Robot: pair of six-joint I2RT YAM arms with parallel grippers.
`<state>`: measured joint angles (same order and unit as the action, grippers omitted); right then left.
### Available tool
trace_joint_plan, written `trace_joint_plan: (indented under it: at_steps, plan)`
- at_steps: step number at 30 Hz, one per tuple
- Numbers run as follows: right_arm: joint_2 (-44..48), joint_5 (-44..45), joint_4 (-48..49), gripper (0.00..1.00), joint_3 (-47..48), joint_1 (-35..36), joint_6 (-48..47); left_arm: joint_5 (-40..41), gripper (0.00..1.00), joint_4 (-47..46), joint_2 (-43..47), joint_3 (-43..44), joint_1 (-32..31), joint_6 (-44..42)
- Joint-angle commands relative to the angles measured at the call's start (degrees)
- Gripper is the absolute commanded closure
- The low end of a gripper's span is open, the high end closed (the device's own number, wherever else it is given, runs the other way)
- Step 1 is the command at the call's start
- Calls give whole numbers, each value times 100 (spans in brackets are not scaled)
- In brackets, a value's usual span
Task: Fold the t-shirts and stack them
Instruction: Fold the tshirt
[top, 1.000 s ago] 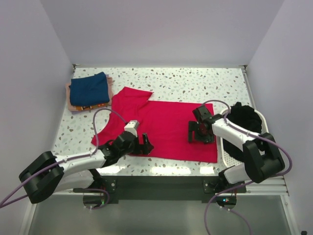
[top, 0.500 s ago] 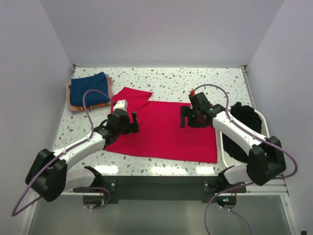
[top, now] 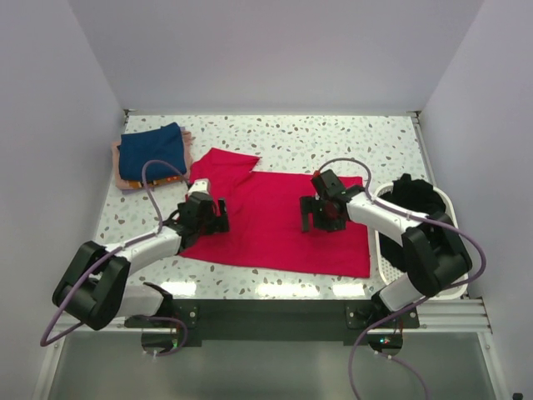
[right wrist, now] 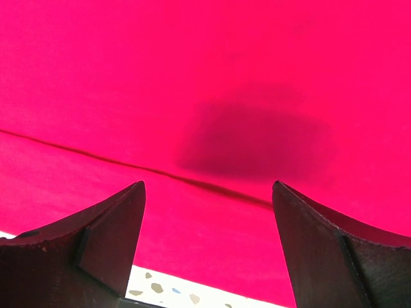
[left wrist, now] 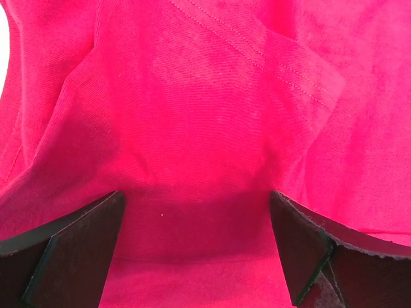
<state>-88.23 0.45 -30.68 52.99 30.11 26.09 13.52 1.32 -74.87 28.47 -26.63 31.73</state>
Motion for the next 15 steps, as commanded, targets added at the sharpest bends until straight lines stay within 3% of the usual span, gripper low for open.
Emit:
trace_joint_plan:
  at_steps: [1,15]
  plan:
    - [25,-36,158,17,-236,65,177,-210,0,-27,51,-298,35,158]
    - [666,-370,-52,16,-897,197,512,-692,0,587,877,-694,18,528]
